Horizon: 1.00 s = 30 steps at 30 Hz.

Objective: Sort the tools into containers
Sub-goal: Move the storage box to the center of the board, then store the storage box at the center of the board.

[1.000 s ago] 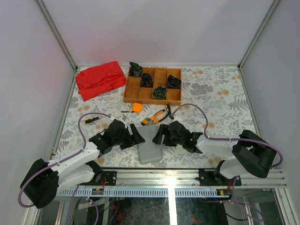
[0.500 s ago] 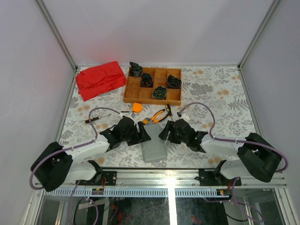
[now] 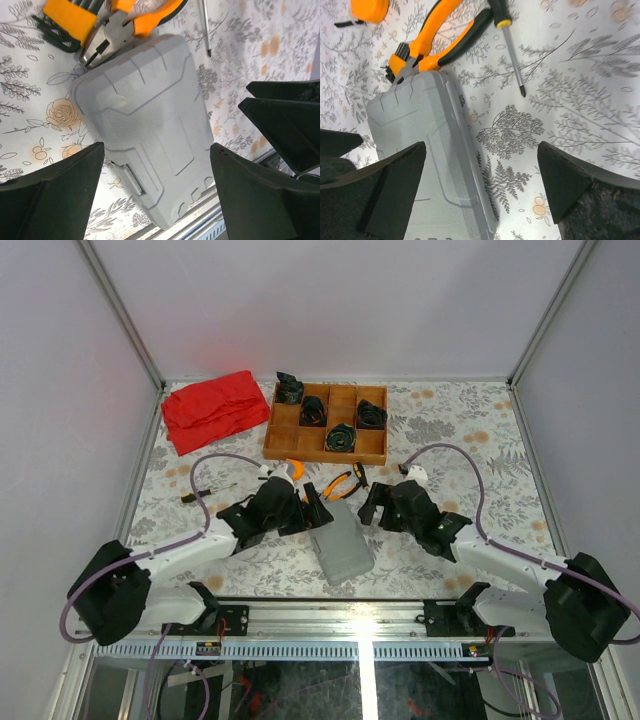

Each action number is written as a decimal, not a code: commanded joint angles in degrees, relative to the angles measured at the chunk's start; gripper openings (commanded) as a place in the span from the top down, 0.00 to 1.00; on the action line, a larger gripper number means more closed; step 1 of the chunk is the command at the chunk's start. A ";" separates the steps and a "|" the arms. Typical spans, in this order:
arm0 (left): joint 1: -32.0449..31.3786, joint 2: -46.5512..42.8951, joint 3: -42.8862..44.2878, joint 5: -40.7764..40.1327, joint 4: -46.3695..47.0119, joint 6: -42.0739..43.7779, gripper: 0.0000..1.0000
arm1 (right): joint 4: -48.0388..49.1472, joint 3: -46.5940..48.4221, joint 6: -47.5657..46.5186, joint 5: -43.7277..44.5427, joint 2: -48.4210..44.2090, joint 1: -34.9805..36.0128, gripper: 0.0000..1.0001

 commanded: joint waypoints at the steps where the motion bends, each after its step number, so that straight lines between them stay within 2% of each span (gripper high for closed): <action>1: 0.25 -4.62 1.69 -5.38 -5.24 2.57 0.11 | -5.67 2.63 -4.04 7.15 -4.60 -0.27 0.00; 8: 1.26 -10.84 -2.34 -5.17 -8.05 2.11 0.01 | -8.46 2.38 -6.08 9.75 -6.10 -0.32 0.01; 11: 1.62 -13.34 -4.08 -5.44 -8.27 1.66 0.00 | -7.01 0.99 -7.50 7.73 -6.13 -0.29 0.01; 14: 1.66 -13.95 -5.44 -3.50 -6.70 1.34 0.00 | -2.81 -1.13 -8.06 1.25 -5.82 -0.30 0.01; 20: 1.56 -10.64 -6.68 2.06 0.07 1.44 0.01 | 2.10 -2.59 -7.97 -11.99 -2.02 -0.30 0.00; 25: 1.37 -4.94 -4.17 5.94 4.23 3.54 0.07 | 2.51 -3.04 -7.78 -14.65 -0.38 -0.30 0.03; 30: 0.91 1.47 -1.76 6.90 5.67 4.32 0.13 | 7.89 -6.42 -6.85 -19.18 -1.27 -0.27 0.06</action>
